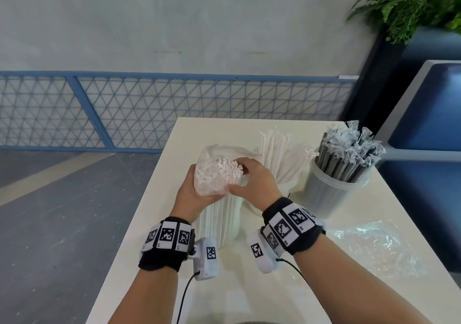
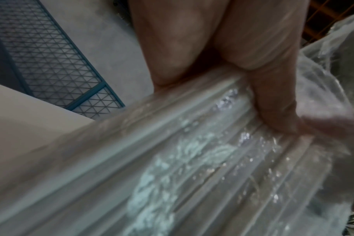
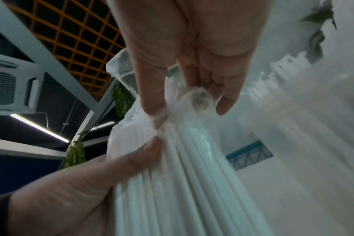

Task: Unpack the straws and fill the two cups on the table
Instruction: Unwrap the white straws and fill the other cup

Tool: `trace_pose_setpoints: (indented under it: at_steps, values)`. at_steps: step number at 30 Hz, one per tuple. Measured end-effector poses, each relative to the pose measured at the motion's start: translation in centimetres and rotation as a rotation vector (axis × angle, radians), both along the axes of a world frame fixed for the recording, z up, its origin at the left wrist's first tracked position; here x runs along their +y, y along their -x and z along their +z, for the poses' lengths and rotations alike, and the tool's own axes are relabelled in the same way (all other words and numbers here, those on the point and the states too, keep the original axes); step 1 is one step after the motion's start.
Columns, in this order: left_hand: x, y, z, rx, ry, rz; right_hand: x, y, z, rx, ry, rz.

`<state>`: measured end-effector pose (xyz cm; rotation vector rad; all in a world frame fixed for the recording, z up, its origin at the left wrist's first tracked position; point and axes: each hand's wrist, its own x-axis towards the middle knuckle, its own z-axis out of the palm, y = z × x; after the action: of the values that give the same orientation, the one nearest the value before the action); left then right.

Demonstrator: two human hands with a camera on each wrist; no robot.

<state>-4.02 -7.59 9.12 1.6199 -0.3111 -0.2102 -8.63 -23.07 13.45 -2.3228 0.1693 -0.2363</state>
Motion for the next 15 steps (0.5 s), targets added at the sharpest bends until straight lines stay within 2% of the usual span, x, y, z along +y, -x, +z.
trace_pose_setpoints:
  at_steps: [7, 15]
  values:
    - [-0.3, 0.0, -0.3, 0.002, -0.038, -0.032, 0.7, -0.2, -1.2, 0.039, 0.024, -0.018]
    - [-0.5, 0.0, 0.0, -0.066, -0.109, 0.035, 1.0, 0.1, -1.3, -0.153, -0.448, -0.154]
